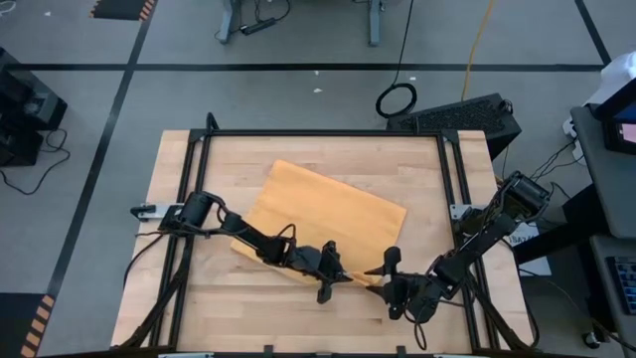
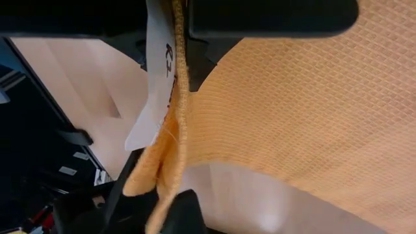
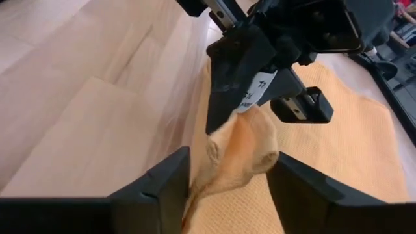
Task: Roll towel
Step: Fold the yellow towel
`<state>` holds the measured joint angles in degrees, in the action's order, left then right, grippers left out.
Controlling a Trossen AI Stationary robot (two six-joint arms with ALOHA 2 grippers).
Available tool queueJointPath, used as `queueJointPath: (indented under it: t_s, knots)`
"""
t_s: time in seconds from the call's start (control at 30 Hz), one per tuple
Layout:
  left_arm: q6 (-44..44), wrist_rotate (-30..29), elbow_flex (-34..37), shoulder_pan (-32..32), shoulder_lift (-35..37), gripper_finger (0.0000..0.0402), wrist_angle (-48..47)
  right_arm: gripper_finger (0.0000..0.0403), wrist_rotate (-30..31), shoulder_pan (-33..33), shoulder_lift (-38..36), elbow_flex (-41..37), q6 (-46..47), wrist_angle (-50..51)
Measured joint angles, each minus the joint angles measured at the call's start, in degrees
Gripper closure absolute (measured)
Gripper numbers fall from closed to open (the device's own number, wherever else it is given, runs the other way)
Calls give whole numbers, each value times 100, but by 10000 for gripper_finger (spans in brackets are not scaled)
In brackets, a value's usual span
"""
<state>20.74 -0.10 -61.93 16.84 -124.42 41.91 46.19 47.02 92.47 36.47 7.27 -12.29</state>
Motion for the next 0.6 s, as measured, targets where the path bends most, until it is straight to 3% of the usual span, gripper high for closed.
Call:
queueJointPath:
  t_s: [0.6]
  knots:
    - [137,-9,0,-9,0,391,-4,345,-162,-17,4,2,602,-334]
